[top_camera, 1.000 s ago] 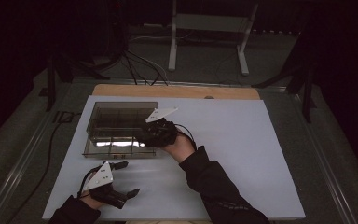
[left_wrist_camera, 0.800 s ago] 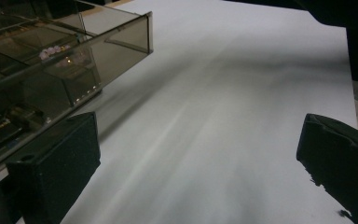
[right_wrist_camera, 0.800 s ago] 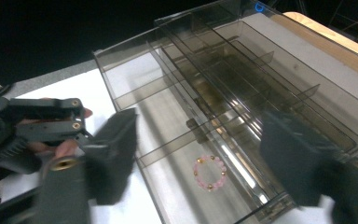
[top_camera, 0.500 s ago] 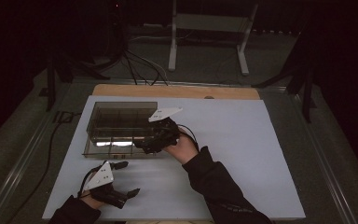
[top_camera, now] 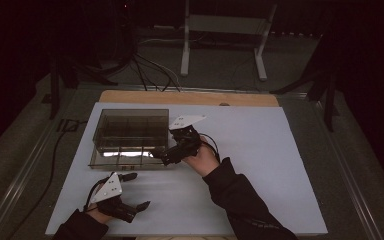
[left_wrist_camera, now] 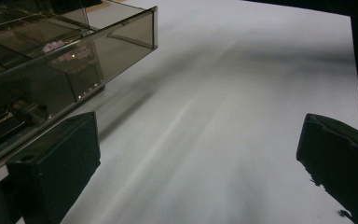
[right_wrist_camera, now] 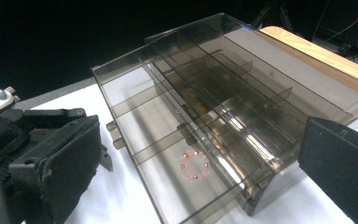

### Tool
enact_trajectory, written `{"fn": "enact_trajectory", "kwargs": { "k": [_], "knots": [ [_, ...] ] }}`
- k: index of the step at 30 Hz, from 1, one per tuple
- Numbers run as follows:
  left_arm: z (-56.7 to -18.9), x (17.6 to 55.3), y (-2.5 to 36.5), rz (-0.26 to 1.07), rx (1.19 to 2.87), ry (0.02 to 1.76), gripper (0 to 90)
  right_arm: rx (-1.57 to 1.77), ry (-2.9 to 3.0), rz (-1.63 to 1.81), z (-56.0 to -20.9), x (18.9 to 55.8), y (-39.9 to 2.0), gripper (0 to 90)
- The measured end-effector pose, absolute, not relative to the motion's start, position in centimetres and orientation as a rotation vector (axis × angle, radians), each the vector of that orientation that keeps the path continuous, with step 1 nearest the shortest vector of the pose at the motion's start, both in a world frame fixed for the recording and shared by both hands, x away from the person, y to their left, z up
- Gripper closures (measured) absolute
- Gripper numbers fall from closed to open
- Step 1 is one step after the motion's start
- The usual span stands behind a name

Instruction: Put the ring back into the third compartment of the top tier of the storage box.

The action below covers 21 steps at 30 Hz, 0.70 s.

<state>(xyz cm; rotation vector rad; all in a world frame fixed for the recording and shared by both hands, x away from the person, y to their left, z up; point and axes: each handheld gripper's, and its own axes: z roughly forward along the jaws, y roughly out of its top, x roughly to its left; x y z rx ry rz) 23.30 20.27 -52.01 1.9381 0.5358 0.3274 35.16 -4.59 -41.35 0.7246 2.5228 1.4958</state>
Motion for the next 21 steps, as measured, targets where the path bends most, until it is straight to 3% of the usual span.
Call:
{"fn": "enact_trajectory", "kwargs": {
  "k": [21],
  "knots": [
    [-52.1,23.4,20.0,0.322,1.951,0.514,0.6,0.718,2.475,1.523,-40.8,34.6,-8.6,0.0]
  ]
}}
